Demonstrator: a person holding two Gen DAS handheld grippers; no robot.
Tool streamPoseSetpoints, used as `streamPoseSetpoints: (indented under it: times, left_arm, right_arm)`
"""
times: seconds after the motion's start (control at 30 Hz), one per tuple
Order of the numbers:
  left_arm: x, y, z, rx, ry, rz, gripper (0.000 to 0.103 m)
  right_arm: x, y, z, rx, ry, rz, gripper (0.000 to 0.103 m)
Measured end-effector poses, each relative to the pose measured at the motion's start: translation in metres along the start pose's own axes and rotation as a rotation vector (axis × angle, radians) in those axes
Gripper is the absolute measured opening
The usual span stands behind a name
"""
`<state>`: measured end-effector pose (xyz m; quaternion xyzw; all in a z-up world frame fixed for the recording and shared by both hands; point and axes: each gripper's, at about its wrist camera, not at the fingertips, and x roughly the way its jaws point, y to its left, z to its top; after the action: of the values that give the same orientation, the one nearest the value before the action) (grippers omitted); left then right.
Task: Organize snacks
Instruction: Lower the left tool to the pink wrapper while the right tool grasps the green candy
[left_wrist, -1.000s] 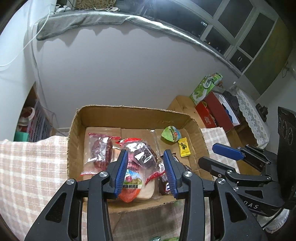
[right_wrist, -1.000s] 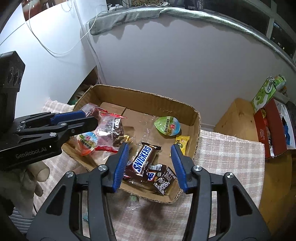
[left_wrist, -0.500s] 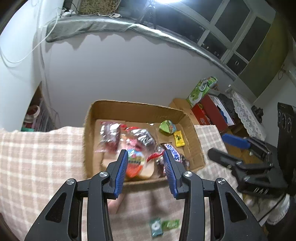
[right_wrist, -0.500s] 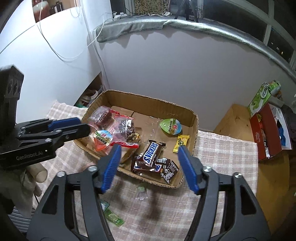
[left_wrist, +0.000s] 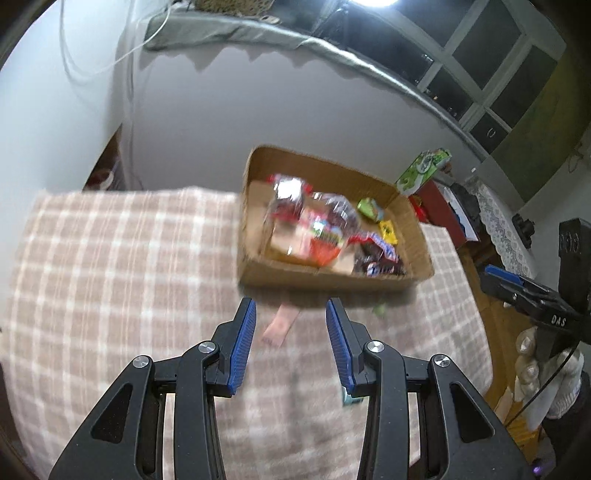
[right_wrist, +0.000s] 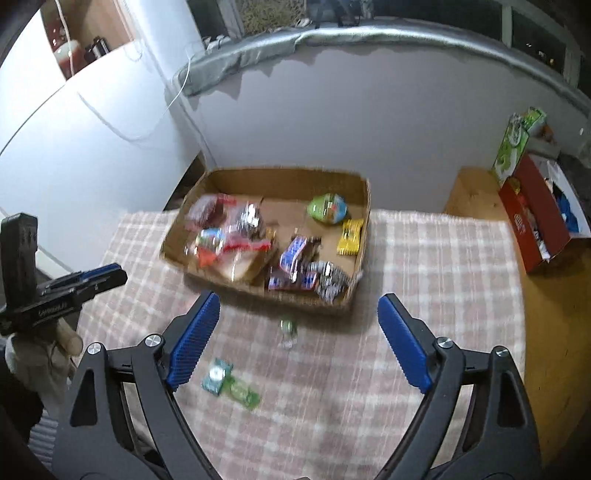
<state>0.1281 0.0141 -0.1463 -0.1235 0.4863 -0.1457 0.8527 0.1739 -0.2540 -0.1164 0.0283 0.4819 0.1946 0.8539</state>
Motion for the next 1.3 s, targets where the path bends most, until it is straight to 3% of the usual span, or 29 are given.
streamPoseSetpoints:
  times: [0.2,0.47,0.67,0.8,1.0,1.3]
  left_arm:
    - [0.009,0.003,-0.020,0.017,0.045,0.008,0.038]
    - [0.028,0.003,-0.034,0.067,0.109,0.016,0.038]
    - [0.047,-0.001,-0.033,0.128,0.146,0.024,0.038]
    - [0.058,-0.004,-0.028,0.182,0.164,0.041,0.038]
    - [0.073,-0.014,-0.023,0.290,0.201,0.057,0.038]
    - [0.083,-0.011,-0.021,0.281,0.223,0.056,0.038]
  right_arm:
    - [0.019,0.020,-0.039,-0.100,0.100,0.063,0.089]
    - [0.049,0.052,-0.080,-0.280,0.229,0.094,0.073]
    - [0.070,0.061,-0.091,-0.346,0.281,0.091,0.069]
    - [0.084,0.066,-0.095,-0.372,0.316,0.083,0.060]
    - [0.098,0.075,-0.098,-0.428,0.345,0.072,0.059]
    - [0.116,0.086,-0.096,-0.476,0.364,0.057,0.050]
